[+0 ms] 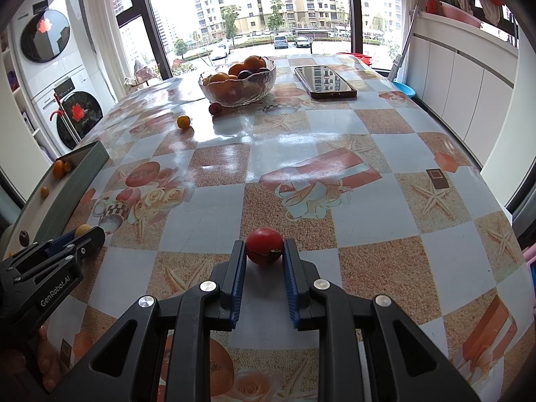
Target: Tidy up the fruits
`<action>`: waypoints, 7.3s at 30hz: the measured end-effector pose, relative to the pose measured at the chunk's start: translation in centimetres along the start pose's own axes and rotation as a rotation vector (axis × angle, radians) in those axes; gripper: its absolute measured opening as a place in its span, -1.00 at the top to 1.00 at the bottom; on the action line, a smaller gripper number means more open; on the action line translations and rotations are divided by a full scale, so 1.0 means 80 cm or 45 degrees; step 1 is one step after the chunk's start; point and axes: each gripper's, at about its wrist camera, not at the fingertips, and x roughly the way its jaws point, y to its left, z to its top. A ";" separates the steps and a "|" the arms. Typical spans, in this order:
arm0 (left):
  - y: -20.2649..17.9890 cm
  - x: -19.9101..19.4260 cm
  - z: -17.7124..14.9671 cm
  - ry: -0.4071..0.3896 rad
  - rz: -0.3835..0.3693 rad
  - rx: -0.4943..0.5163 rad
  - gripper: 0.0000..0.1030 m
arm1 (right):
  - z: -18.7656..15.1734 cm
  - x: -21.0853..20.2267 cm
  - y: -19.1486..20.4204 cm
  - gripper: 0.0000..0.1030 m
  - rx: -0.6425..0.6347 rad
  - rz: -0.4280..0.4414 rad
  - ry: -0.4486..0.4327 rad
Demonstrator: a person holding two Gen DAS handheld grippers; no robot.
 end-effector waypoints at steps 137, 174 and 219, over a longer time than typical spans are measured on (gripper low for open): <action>0.226 -0.090 -0.004 -0.105 0.008 -0.280 0.46 | 0.053 -0.016 0.180 0.53 -0.191 0.342 0.154; 0.237 -0.066 -0.020 0.100 0.194 -0.299 -0.98 | 0.061 0.019 0.353 -1.00 -0.522 0.463 0.419; 0.222 -0.060 -0.026 0.203 0.264 -0.221 -0.98 | 0.044 0.024 0.347 -1.00 -0.584 0.308 0.513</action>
